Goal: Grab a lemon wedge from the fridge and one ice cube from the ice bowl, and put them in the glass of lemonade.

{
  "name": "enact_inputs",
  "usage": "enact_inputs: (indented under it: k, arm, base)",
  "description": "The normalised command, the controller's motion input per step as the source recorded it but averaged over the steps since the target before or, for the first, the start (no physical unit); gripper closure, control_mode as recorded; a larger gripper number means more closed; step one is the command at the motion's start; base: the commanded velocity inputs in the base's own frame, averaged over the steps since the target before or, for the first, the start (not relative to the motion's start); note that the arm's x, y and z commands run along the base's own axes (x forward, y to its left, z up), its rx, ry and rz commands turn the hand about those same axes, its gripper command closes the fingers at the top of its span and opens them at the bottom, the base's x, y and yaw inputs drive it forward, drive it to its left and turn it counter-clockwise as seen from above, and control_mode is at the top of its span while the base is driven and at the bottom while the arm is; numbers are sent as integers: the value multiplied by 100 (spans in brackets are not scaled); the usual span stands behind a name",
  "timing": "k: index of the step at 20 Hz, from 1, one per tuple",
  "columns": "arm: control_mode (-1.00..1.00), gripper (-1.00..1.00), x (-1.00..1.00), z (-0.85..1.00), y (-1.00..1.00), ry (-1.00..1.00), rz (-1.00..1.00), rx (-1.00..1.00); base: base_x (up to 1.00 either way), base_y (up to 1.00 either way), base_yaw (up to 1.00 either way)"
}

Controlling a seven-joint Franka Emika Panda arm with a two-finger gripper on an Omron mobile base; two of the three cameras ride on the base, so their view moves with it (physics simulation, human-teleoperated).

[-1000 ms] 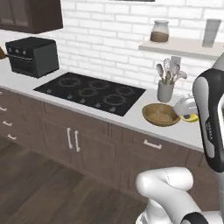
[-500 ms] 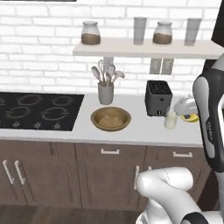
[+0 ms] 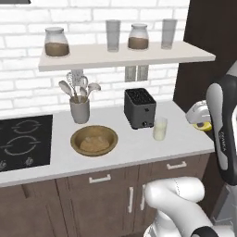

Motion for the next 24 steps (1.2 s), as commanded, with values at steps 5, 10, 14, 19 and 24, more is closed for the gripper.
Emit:
enact_inputs:
  k: [5,10,14,19,24]
  arm:
    - [100,100,0,0,0,0,0,0]
    - [100,100,0,0,0,0,0,0]
    - [100,100,0,0,0,0,0,0]
    - [100,100,0,0,0,0,0,0]
    - [100,100,0,0,0,0,0,0]
  base:
    - [46,25,-8]
    - [65,9,-13]
    - [34,37,-30]
    - [40,47,-20]
    - [43,37,-5]
